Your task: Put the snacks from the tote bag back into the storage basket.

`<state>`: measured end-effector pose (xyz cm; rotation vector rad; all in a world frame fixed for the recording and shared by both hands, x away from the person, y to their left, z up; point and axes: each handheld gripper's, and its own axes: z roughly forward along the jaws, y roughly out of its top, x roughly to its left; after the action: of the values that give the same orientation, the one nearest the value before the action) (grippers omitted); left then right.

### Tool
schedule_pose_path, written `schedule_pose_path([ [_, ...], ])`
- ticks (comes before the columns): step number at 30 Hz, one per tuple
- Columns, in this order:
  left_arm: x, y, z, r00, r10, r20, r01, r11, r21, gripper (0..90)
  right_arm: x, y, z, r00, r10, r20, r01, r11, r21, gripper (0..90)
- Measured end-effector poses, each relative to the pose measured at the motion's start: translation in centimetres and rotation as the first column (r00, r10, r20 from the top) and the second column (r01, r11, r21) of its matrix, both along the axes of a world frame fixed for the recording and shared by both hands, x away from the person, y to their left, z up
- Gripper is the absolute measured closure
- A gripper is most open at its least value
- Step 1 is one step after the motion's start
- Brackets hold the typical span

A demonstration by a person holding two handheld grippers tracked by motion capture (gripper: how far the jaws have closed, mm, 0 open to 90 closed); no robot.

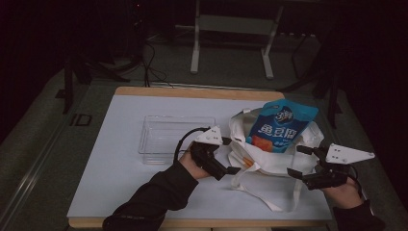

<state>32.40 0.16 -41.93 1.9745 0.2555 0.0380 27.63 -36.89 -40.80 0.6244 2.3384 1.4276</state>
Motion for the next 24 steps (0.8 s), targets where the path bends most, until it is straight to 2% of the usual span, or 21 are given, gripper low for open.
schedule_pose_path([
  [5, 1.4, -1.1, 0.0, 1.0000, 0.002, 0.005, -0.002, 0.9999, -0.012, 1.2, 0.7, -0.6, -0.1, 0.9993, -0.034, 0.014, 0.034, 0.999, -0.005, 14.3],
  [10, 3.0, -2.1, 0.3, 1.0000, 0.008, 0.002, -0.008, 0.9999, 0.009, 1.2, 1.6, -1.3, -0.3, 0.9980, -0.063, 0.008, 0.063, 0.998, -0.009, 14.3],
  [13, 3.9, -2.6, 0.8, 0.9999, 0.011, -0.003, -0.011, 0.9999, -0.010, 1.2, 2.1, -1.7, -0.4, 0.9979, -0.065, 0.005, 0.065, 0.998, -0.001, 14.3],
  [16, 5.2, -3.4, 1.0, 0.9996, 0.029, -0.004, -0.029, 0.9995, -0.016, 1.2, 3.0, -2.4, -0.6, 0.9962, -0.087, 0.002, 0.087, 0.996, 0.003, 14.3],
  [19, 5.9, -3.8, 0.9, 0.9994, 0.034, -0.008, -0.034, 0.9992, -0.018, 1.2, 3.5, -2.7, -0.7, 0.9950, -0.100, -0.002, 0.100, 0.995, -0.004, 14.3],
  [21, 6.3, -4.1, 0.8, 0.9987, 0.050, 0.001, -0.050, 0.9987, -0.014, 1.2, 4.0, -2.9, -0.7, 0.9941, -0.108, -0.008, 0.108, 0.994, -0.006, 14.3],
  [24, 7.4, -4.9, 0.5, 0.9976, 0.068, -0.013, -0.068, 0.9977, -0.004, 1.2, 5.0, -3.2, -0.6, 0.9921, -0.124, -0.016, 0.124, 0.992, -0.001, 14.3],
])
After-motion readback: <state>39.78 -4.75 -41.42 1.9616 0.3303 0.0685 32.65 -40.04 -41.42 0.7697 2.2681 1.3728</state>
